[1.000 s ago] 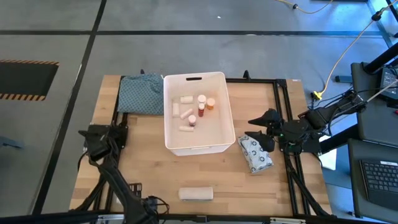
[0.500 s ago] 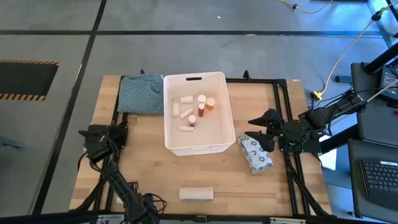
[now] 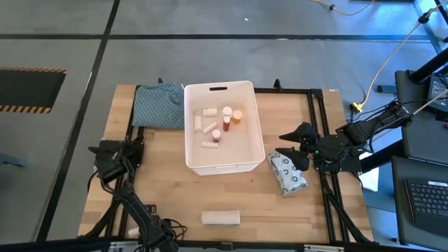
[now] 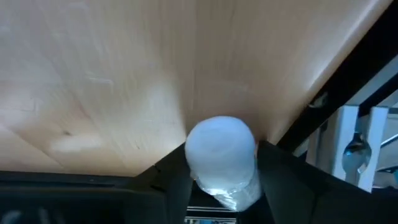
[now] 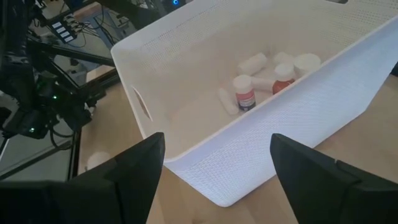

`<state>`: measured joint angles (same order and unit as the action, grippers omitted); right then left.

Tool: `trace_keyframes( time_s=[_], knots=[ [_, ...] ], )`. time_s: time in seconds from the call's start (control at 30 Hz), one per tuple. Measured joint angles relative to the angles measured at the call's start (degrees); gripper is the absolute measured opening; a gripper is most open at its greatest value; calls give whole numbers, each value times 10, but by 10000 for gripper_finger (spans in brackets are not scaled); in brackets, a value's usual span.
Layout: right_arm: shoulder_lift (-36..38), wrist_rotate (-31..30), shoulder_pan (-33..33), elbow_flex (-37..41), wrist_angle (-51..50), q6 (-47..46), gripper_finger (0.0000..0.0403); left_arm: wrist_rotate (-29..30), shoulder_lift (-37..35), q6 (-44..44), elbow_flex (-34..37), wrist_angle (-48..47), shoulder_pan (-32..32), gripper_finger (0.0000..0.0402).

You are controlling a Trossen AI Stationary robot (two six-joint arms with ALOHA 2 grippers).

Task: Pick & place medical supplies in basket/bin
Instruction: Put the rolled gauze into the white bin

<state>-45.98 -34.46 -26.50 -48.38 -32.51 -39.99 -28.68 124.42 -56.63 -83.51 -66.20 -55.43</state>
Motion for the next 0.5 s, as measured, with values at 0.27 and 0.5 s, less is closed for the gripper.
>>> trace_keyframes(
  time_s=[0.27, 0.5],
  knots=[
    [0, 0, 0, 0, 0, 8, 294, 6, -16, 43, -23, -83, 23, 89],
    [0, 0, 1, 0, -1, -27, 294, 55, -131, -29, -25, -91, 65, 69]
  ],
)
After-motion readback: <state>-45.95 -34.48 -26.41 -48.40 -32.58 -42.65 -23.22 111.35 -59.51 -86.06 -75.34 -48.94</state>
